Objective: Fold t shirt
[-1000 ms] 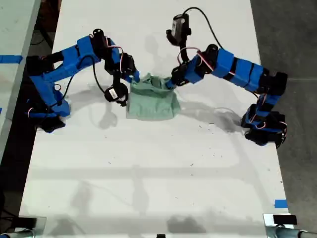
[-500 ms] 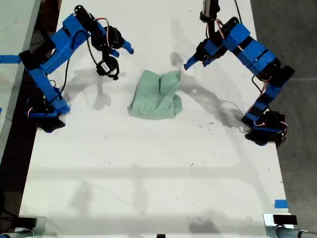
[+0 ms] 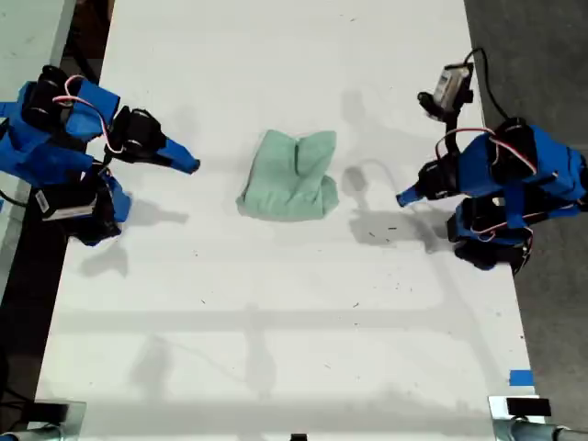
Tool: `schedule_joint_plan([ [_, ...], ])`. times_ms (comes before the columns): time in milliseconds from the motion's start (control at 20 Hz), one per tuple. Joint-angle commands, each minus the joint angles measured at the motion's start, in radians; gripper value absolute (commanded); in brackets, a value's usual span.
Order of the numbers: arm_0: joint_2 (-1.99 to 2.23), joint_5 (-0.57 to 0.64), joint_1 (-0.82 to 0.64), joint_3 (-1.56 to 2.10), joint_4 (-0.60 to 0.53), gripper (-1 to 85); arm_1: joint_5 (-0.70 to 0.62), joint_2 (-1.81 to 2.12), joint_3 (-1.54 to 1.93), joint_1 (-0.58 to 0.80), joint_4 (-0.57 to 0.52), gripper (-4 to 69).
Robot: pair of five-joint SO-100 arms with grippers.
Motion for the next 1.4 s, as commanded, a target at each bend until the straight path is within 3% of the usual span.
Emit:
schedule_joint_plan([
  [0, 0.344, -0.101, 0.074, 0.523, -0.218, -0.3, 0.13, 0.272, 0.305, -0.127, -0.083, 1.7],
  [150, 0.538, -0.186, 0.144, 0.922, -0.428, -0.3, 0.252, 0.592, 0.675, -0.253, -0.21, 1.7],
  [250, 0.6, -0.215, 0.178, 1.092, -0.511, -0.3, 0.238, 0.767, 0.85, -0.285, -0.262, 1.7],
  [350, 0.942, -0.219, 0.187, 1.33, -0.483, -0.3, 0.199, 0.81, 0.95, -0.285, -0.256, 1.8],
  [500, 1.011, -0.304, 0.229, 1.503, -0.443, -0.3, 0.146, 0.811, 1.083, -0.272, -0.27, 6.9],
  [700, 0.945, -0.227, 0.123, 1.506, -0.391, 1.8, -0.299, 0.808, 1.175, -0.153, -0.341, 1.9],
  [900, 0.956, -0.244, 0.109, 1.506, -0.393, 0.7, -0.423, 0.808, 1.175, -0.166, -0.341, 1.9],
  [1000, 0.997, -0.236, 0.126, 1.506, -0.4, 27.4, -0.437, 0.808, 1.175, -0.166, -0.342, 1.9],
  [1100, 1.011, -0.232, 0.164, 1.506, -0.403, 28.1, -0.437, 0.808, 1.175, -0.166, -0.342, 1.9],
  [1150, 1.011, -0.181, 0.184, 1.506, -0.403, 27.9, -0.437, 0.808, 1.175, -0.166, -0.342, 1.9],
  [1300, 1.011, 0.364, 0.206, 1.506, -0.403, 27.8, -0.437, 0.808, 1.175, -0.166, -0.342, 1.9],
  [1350, 1.012, 0.463, 0.213, 1.506, -0.407, 26.8, -0.437, 0.808, 1.175, -0.166, -0.342, 1.9],
])
